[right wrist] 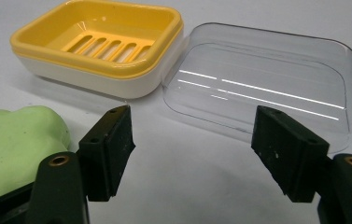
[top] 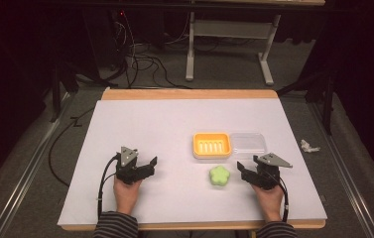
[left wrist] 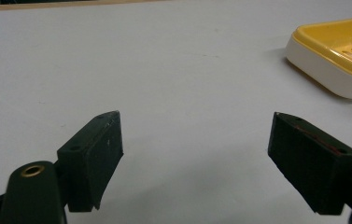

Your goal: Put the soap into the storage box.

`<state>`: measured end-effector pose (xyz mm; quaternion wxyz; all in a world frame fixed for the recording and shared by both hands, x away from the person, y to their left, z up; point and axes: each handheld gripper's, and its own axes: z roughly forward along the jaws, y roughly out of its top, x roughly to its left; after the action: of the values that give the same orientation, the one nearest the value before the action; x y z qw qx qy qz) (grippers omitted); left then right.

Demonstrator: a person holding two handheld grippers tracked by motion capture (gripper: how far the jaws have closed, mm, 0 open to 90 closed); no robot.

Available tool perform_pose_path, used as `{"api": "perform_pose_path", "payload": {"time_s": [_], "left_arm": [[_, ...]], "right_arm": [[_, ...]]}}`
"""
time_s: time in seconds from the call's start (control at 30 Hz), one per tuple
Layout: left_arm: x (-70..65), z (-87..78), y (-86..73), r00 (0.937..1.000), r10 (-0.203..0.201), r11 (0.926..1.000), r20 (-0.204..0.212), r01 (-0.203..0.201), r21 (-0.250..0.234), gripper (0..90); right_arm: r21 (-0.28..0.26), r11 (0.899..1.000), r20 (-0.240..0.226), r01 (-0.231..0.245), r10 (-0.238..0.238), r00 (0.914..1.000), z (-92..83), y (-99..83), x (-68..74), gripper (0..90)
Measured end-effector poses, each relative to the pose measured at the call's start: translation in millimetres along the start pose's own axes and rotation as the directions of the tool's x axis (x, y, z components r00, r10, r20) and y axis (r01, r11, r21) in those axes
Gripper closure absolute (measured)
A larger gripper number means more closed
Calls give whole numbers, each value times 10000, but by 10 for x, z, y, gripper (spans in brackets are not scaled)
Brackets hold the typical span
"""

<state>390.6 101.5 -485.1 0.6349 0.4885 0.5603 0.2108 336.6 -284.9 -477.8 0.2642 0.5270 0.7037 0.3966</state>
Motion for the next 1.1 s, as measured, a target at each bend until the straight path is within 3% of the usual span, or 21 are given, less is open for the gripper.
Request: {"api": "perform_pose_path", "payload": {"time_s": [0.43,0.6,1.1], "left_arm": [[6,2,8,9999,-142,9999,5,142,33,185],[5,1,8,9999,-158,9999,37,158,39,186],[4,2,7,9999,-146,9999,15,146,37,190]], "right_arm": [[134,9999,-55,-32,33,10000,11,12,-9,326],[206,9995,-61,259,-258,9996,5,15,31,319],[-51,9983,-656,572,-575,9962,-158,58,177,175]]}}
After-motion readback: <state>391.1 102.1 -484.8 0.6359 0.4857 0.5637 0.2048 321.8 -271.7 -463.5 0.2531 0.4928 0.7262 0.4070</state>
